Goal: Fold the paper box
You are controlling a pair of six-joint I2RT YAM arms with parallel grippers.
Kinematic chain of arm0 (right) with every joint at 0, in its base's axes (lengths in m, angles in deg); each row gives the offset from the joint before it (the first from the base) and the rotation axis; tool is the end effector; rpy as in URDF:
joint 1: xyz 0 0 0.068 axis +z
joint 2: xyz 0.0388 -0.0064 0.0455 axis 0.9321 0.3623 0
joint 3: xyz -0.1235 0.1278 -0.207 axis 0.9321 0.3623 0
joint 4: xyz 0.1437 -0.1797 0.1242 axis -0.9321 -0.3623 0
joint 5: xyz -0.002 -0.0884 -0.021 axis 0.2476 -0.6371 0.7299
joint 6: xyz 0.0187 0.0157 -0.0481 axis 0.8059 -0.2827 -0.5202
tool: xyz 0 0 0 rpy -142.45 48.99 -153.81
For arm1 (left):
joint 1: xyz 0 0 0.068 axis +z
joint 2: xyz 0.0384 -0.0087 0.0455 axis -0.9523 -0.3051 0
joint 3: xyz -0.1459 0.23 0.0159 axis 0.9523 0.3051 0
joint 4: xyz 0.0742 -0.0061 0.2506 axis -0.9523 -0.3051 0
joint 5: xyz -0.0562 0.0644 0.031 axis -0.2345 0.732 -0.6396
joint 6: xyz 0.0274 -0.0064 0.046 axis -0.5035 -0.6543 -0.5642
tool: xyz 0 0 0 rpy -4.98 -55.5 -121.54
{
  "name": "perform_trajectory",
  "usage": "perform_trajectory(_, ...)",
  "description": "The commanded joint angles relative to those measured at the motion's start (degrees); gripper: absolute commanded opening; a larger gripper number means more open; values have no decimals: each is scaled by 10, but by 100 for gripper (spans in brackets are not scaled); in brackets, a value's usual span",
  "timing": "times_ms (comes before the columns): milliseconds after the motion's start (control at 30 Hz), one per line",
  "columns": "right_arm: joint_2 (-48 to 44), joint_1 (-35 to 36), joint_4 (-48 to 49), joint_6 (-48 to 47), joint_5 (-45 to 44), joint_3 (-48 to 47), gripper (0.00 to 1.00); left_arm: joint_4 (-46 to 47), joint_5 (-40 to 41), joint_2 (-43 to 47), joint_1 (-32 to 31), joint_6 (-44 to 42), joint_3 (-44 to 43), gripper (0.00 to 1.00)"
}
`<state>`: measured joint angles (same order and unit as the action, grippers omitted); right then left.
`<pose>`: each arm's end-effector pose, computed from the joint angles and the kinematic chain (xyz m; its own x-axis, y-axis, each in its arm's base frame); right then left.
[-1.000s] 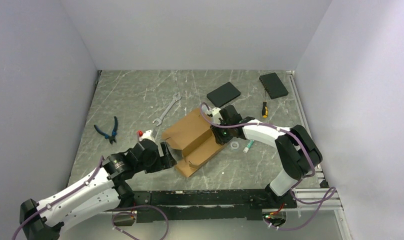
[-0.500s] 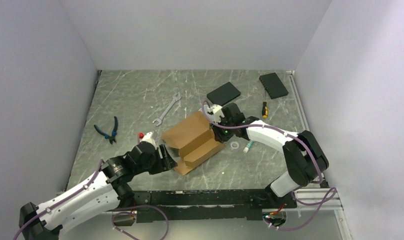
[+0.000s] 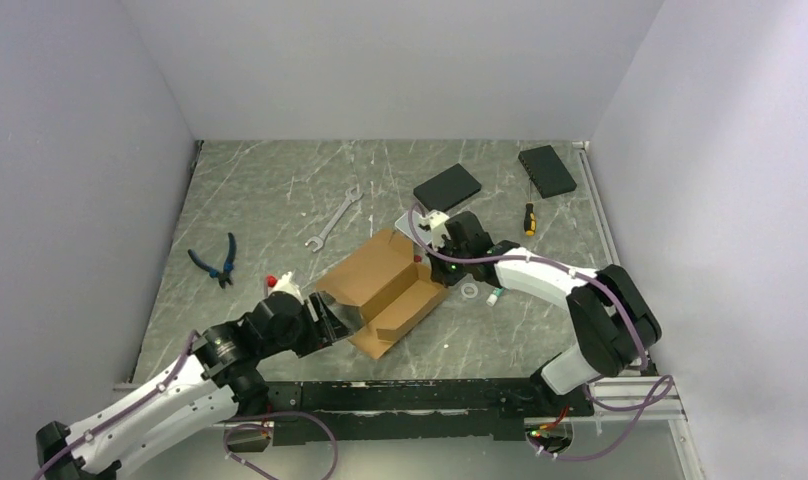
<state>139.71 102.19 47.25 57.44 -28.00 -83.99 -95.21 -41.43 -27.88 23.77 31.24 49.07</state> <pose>0.2504 0.1744 0.1807 -0.6338 -0.4543 -0.6260 -0.6694 0.7277 0.1497 0.0842 -0.0937 0.2058 -0.8529 -0.4255 -0.3026 -0.1242 0.7283 -0.6739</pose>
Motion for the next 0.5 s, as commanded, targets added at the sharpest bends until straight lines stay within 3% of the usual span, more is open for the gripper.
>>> perform_trajectory(0,-45,2,60,45,-63,33,0,-15,24,70,-3,34,4,67)
perform_trajectory(233,-90,2,90,67,-61,47,0,-58,73,173,-3,52,10,68)
perform_trajectory(467,-147,-29,84,72,-51,43,0,-47,88,209,-3,54,11,58)
